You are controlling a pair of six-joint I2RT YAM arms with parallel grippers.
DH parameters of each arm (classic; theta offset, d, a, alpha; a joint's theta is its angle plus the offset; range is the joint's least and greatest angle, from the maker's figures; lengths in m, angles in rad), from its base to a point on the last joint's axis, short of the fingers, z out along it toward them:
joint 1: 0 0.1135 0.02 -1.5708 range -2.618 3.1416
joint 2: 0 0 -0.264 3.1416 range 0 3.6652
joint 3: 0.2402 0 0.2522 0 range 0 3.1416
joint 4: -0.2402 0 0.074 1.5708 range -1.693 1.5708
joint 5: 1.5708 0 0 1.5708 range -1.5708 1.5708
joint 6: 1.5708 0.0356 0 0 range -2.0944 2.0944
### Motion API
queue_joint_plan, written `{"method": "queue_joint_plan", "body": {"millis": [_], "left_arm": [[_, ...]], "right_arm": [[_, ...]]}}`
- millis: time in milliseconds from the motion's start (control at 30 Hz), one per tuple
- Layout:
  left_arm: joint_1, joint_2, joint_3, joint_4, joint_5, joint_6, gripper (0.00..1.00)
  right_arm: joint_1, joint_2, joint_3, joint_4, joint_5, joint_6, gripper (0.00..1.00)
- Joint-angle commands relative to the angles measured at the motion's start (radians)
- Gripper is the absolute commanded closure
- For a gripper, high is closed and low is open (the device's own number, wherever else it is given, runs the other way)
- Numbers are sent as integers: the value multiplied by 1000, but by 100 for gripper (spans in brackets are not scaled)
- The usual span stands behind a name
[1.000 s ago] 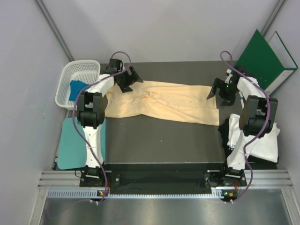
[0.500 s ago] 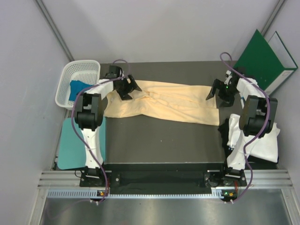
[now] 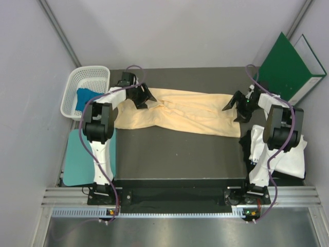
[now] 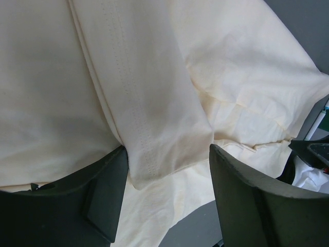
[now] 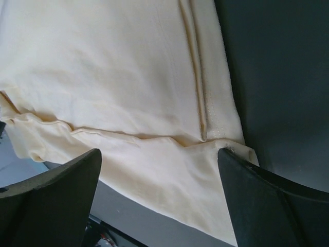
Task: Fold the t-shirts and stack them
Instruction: Fold the other side of the tshirt into a rectangle
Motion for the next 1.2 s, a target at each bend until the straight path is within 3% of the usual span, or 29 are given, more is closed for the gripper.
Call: {"method": "queue_joint_plan", "body": {"millis": [0, 233, 533, 900, 1167], "left_arm": [[-2, -15, 20, 20, 7, 14, 32], [-2, -14, 17, 24, 4, 11, 31], [-2, -8, 19, 27, 0, 3, 31], [-2, -15, 3, 32, -10, 0, 31], [-2, -20, 5, 34, -11, -2, 31]], "right_arm": [[-16, -43, -53, 195, -45, 155, 7], [-31, -35, -46, 234, -23, 219, 21], [-39, -97, -21, 192, 14, 204, 24], [-38, -2, 2, 201, 23, 189, 30], [-38, 23, -9, 165, 63, 173, 47]]}}
